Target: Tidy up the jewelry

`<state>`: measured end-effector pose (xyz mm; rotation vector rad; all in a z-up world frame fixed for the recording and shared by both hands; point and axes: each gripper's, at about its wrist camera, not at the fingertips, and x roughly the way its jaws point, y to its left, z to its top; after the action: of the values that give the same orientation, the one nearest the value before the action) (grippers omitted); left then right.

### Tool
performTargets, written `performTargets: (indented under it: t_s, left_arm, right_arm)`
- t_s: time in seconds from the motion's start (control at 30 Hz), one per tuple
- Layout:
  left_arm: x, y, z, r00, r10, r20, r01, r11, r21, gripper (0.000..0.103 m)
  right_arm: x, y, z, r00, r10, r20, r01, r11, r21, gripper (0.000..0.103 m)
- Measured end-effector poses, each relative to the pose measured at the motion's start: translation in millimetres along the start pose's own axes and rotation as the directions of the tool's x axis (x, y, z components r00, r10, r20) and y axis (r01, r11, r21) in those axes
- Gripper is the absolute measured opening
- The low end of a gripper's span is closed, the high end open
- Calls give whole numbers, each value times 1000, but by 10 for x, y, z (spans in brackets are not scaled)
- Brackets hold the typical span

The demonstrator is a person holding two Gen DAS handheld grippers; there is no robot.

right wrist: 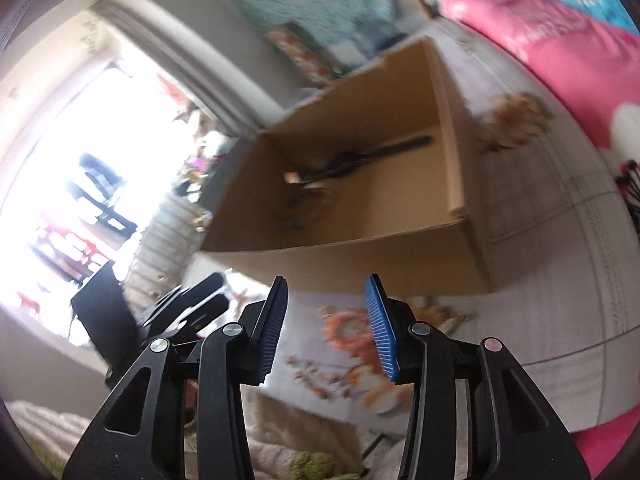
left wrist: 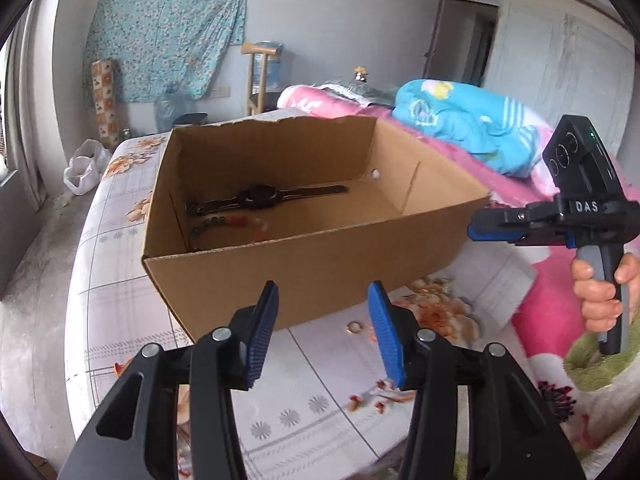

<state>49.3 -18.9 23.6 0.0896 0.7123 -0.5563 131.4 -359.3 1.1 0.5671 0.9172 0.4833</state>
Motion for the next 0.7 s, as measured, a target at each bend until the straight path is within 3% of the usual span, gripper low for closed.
performTargets:
  t_s: [0.17,0.33,0.5,0.7]
  left_arm:
    - [167,16,23,1000,10,-6,-10,999,-34,45]
    - [279,-219,-69,996,-79,-29,79,997,-10,45]
    - [581,-675,-200,982,-128,-142,147,980,133,45]
    - [891,-959,-284,968,-51,-247,119,956,270,45]
  right_arm:
    - [83,-121,180,999,-3,45,1,999,47,39]
    - [93,-221,114,997,32,63,-36,998,54,39]
    - [115,-331,-131,999,-4,38,2,998,58,39]
    - [118,-328,-262,997,-71,29,71,997,22,38]
